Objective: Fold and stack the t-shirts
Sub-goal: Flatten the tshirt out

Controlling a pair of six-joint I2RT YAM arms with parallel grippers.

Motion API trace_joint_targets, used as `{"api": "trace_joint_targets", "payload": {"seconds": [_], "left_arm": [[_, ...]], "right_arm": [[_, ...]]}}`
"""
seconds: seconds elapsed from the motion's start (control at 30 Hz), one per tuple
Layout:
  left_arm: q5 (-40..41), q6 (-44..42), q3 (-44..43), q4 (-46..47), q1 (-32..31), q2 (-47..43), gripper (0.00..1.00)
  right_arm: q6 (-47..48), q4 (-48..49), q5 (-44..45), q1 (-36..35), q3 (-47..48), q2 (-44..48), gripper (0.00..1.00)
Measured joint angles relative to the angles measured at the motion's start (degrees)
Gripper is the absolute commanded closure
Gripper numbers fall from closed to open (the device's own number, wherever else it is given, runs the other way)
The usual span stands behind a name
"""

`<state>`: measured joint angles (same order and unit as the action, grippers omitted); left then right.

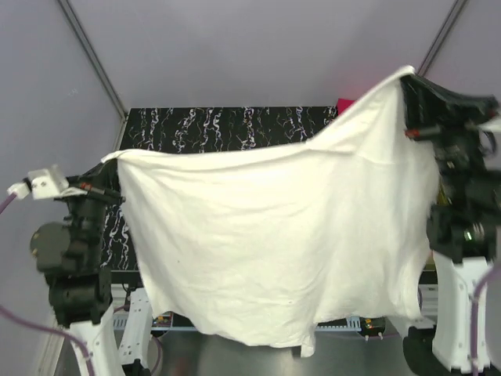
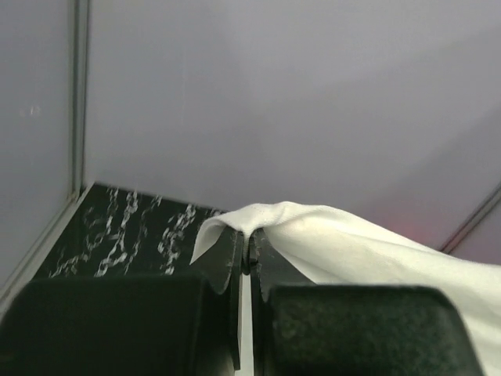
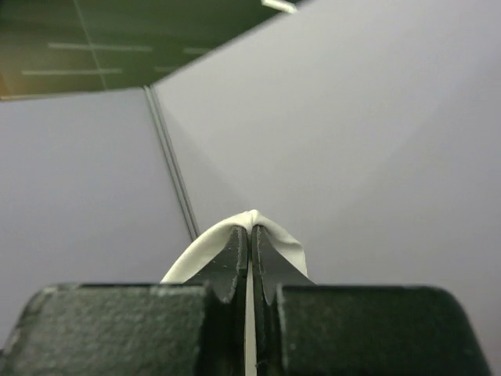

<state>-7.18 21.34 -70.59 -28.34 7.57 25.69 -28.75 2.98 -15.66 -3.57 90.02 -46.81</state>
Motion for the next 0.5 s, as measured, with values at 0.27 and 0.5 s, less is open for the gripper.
{"api": "trace_joint_targets", "payload": {"seconds": [0.27, 0.5], "left_arm": [[10.82, -1.14, 16.33, 7.32, -0.04, 14.01, 1.0], [14.95, -2.32, 20.37, 16.28, 0.11, 41.24, 1.0]], "right_arm": [[-4.79, 11.56, -3.58, -1.42, -8.85, -31.45, 1.0], [-6.43, 11.72, -6.12, -1.99, 0.37, -59.67, 1.0]]}}
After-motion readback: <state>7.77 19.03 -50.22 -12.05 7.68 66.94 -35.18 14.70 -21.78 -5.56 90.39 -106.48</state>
